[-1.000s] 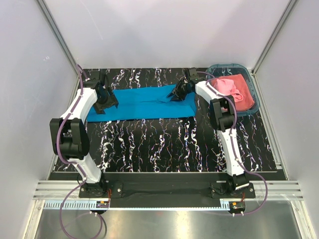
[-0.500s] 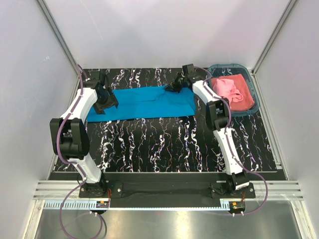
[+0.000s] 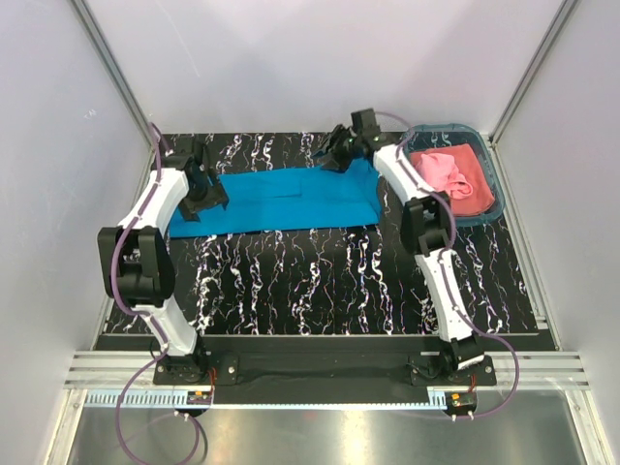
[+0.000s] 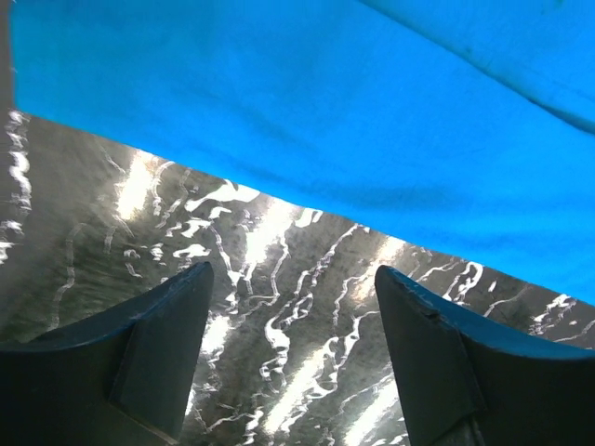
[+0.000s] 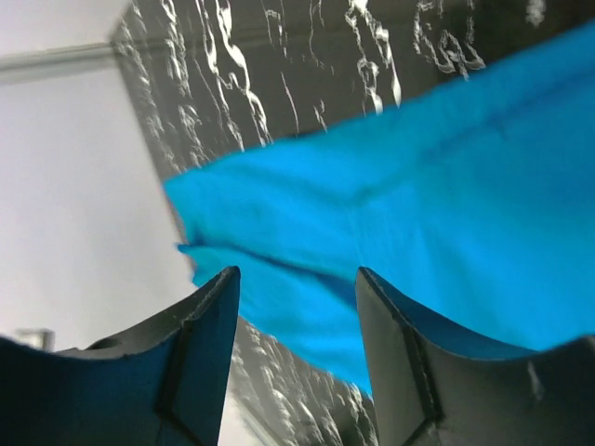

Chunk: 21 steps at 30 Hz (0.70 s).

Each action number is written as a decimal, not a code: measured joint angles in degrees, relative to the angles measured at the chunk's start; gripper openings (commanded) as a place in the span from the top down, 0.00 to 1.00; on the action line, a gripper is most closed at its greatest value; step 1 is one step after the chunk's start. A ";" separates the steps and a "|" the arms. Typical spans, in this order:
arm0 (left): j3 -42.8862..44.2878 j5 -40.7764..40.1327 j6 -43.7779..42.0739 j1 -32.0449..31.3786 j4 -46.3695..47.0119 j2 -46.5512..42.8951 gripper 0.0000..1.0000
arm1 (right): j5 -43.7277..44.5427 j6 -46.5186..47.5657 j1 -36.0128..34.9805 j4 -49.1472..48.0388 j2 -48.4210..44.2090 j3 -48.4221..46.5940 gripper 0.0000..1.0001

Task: Fold and stack the t-shirts
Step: Fold the tshirt

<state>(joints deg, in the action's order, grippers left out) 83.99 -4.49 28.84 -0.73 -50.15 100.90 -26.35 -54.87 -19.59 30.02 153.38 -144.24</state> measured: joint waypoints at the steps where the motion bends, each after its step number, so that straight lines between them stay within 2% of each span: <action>1: 0.59 -0.31 -0.66 0.04 -0.37 0.15 0.21 | 1.60 2.58 -0.04 3.43 -2.40 0.39 0.39; 5: 7.50 -3.34 -4.28 0.11 -3.82 3.78 0.24 | 9.77 11.26 -0.85 16.13 -13.35 5.09 0.38; 8: 11.72 -5.88 -6.45 0.28 -4.68 7.45 0.28 | 15.61 14.97 -2.60 21.77 -19.50 9.55 0.38; 9: 12.59 -6.38 -6.99 0.50 -5.27 8.66 0.31 | 17.64 15.98 -3.41 22.62 -21.31 11.96 0.38; 10: 13.88 -6.78 -7.50 0.87 -6.60 10.32 0.40 | 19.52 16.76 -4.22 23.63 -22.58 14.19 0.38; 12: 16.63 -7.04 -8.09 1.68 -8.24 13.33 0.44 | 21.79 17.92 -5.57 24.61 -23.56 18.21 0.38; 16: 20.15 -7.02 -8.37 3.85 -10.10 19.06 0.44 | 24.44 19.28 -6.29 26.05 -22.91 24.09 0.38; 21: 20.13 -7.10 -7.78 5.81 -11.98 21.40 0.46 | 27.36 20.09 -5.73 26.67 -21.70 24.94 0.39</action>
<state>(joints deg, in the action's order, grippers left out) 104.12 -11.60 21.06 5.08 -62.13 122.30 1.02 -34.79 -25.32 56.69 131.68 -119.31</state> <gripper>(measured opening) 0.547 0.614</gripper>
